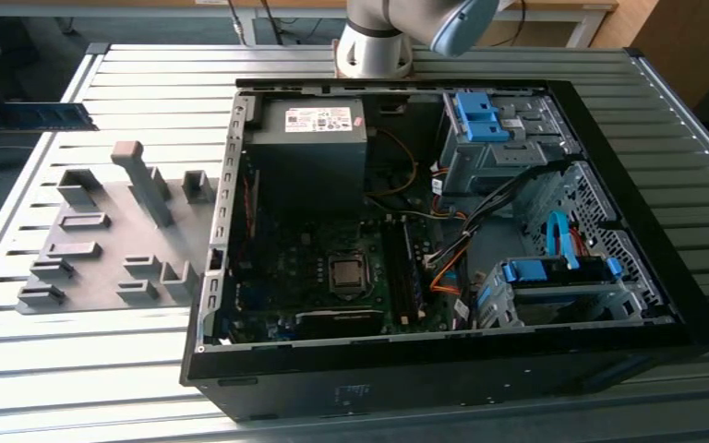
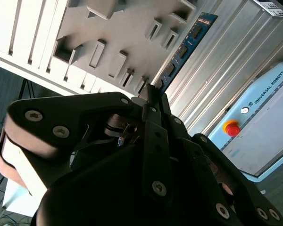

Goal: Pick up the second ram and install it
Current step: 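Pick up the second ram and move it above second insertion slot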

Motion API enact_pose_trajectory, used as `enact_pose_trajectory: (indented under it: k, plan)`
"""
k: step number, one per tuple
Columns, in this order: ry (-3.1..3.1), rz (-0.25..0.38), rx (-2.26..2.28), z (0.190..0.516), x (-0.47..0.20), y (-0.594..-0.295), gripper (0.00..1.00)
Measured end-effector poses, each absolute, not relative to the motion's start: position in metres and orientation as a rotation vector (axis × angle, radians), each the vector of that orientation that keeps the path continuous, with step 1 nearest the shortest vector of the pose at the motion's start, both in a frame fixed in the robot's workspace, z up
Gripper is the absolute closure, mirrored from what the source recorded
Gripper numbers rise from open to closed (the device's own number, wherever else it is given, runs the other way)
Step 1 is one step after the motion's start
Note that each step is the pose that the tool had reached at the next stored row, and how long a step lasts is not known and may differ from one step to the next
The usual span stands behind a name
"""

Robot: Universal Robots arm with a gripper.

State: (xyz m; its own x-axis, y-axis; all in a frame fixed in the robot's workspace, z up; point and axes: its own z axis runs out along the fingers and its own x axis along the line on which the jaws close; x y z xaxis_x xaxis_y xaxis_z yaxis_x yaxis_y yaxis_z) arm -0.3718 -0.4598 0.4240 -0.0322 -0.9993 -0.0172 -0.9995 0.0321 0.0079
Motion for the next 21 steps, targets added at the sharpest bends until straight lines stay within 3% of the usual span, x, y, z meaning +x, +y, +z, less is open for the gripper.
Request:
enact_pose_trajectory:
  k: [21]
  plan:
    - [2.252,0.028,-2.181,0.424,-0.357,-0.460,0.86]
